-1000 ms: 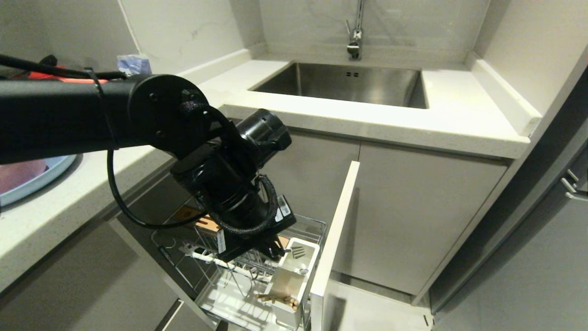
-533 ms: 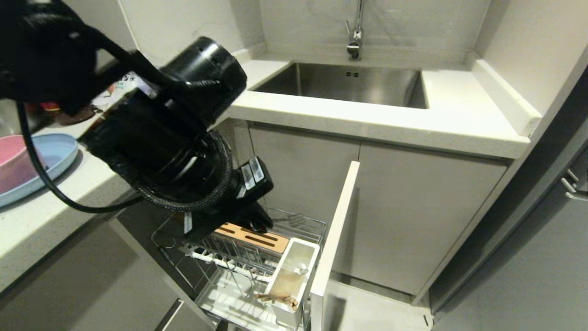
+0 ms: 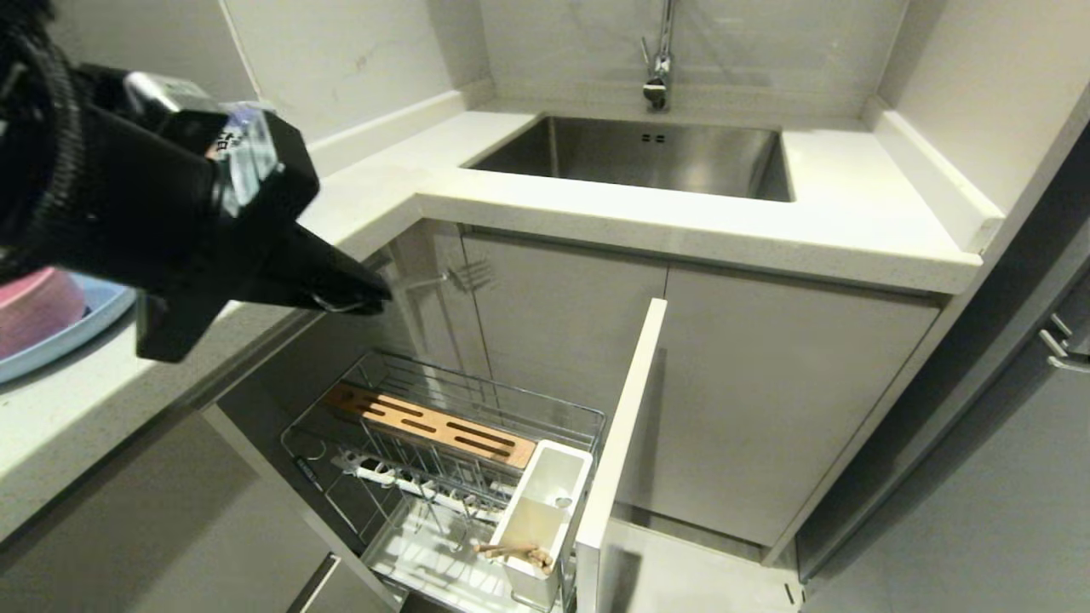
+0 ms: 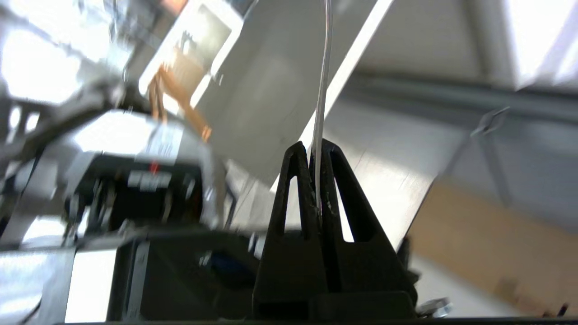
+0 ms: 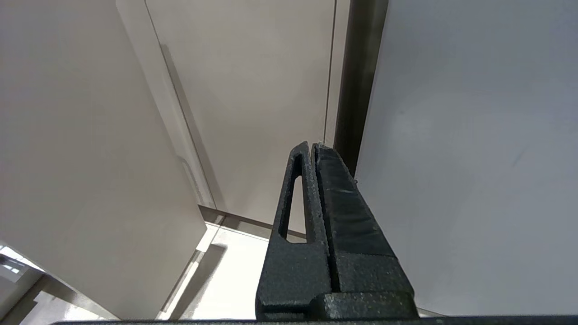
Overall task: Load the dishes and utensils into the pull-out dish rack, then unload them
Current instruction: Take the fork out of the cupboard
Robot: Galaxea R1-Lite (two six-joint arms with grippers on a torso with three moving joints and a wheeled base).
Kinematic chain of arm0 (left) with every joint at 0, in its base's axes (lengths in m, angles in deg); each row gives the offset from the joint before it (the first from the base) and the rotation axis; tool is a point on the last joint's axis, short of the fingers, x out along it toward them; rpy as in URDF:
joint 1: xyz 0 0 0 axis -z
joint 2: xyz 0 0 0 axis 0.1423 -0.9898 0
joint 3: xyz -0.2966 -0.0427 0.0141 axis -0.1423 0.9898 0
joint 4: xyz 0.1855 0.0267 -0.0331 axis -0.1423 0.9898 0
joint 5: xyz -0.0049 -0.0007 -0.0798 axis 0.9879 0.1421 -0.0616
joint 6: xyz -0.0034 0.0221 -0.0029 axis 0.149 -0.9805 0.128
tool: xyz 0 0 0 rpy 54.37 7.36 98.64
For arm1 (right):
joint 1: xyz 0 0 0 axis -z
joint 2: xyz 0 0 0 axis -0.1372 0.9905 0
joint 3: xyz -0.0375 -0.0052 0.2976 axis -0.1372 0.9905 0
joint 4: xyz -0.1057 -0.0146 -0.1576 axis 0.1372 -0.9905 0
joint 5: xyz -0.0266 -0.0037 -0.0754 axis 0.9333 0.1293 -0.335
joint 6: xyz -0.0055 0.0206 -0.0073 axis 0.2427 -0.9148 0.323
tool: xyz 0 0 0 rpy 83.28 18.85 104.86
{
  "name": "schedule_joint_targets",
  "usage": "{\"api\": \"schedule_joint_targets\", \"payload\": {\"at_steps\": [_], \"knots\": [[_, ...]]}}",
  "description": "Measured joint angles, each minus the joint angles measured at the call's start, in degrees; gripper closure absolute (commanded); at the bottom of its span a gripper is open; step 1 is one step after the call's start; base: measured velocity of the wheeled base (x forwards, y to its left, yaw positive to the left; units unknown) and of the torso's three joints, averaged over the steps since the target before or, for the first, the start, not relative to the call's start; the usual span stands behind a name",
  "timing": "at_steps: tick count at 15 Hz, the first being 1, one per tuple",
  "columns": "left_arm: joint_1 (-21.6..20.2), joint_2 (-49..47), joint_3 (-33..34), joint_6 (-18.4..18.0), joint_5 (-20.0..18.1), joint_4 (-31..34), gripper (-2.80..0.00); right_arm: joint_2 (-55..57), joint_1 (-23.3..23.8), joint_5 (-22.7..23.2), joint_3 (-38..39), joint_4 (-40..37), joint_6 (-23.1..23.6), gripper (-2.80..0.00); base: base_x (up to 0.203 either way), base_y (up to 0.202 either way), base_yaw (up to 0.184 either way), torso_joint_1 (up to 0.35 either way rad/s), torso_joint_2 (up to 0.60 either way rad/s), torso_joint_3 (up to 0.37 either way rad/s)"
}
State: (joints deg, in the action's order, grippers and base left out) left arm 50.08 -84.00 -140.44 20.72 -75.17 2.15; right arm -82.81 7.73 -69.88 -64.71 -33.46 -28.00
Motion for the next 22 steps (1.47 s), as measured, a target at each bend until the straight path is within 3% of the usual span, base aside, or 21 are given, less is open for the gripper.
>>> {"api": "schedule_joint_targets", "payload": {"at_steps": [5,8,13,19,22], "knots": [[-2.0,6.3,-0.6,-3.6,11.9,-3.1,0.00,0.0,0.0,0.0,0.0,0.0,0.0,0.00,0.000,0.000,0.000,0.000,0.00,0.000],[-7.7,9.2,-0.6,-5.6,13.5,-3.7,0.00,0.0,0.0,0.0,0.0,0.0,0.0,0.00,0.000,0.000,0.000,0.000,0.00,0.000],[-24.5,14.5,0.3,-9.9,13.4,-4.3,0.00,0.0,0.0,0.0,0.0,0.0,0.0,0.00,0.000,0.000,0.000,0.000,0.00,0.000],[-50.5,20.0,5.9,-14.8,13.1,-4.7,0.00,0.0,0.0,0.0,0.0,0.0,0.0,0.00,0.000,0.000,0.000,0.000,0.00,0.000],[-57.6,22.0,12.5,-15.2,13.1,-6.3,0.00,0.0,0.0,0.0,0.0,0.0,0.0,0.00,0.000,0.000,0.000,0.000,0.00,0.000]]}}
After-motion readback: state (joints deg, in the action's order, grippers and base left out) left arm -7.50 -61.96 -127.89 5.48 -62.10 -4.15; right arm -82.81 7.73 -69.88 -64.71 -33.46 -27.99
